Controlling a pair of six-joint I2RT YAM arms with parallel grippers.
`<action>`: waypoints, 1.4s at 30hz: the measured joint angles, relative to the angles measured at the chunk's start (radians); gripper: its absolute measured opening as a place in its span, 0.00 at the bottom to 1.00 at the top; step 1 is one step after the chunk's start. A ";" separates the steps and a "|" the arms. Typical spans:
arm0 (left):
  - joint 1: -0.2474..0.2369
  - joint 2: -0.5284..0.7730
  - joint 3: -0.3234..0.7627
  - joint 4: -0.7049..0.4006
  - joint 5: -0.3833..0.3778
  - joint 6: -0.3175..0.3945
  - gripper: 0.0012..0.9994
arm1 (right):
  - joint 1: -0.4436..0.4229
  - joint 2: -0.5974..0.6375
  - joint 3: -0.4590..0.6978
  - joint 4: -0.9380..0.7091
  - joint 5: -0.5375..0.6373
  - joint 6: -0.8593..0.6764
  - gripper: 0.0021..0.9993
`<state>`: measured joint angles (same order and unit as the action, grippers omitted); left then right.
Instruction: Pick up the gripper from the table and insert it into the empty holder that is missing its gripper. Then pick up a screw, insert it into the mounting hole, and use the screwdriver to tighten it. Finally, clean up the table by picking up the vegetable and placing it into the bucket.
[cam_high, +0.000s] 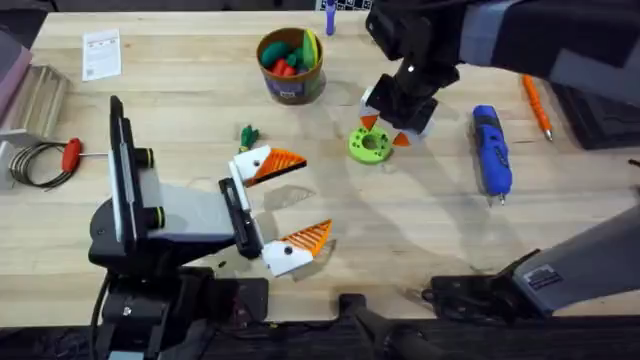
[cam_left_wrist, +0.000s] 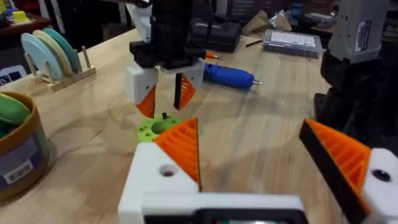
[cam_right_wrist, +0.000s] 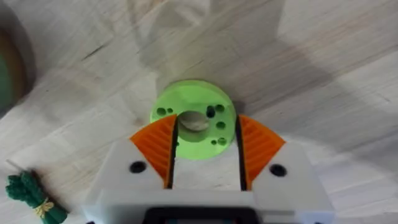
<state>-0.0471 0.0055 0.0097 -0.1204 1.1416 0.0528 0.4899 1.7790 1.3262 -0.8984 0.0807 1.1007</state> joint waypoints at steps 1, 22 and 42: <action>0.000 0.000 0.000 0.000 0.000 0.000 0.99 | 0.000 0.006 0.000 0.003 0.000 0.000 0.52; 0.000 0.000 0.000 0.000 0.000 0.000 0.99 | -0.002 0.026 0.000 0.016 0.001 0.000 0.42; 0.000 0.000 0.000 0.000 0.000 0.000 0.99 | -0.005 0.051 -0.001 0.018 0.001 -0.001 0.29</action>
<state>-0.0471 0.0051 0.0097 -0.1204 1.1416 0.0528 0.4852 1.8301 1.3254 -0.8804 0.0814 1.0994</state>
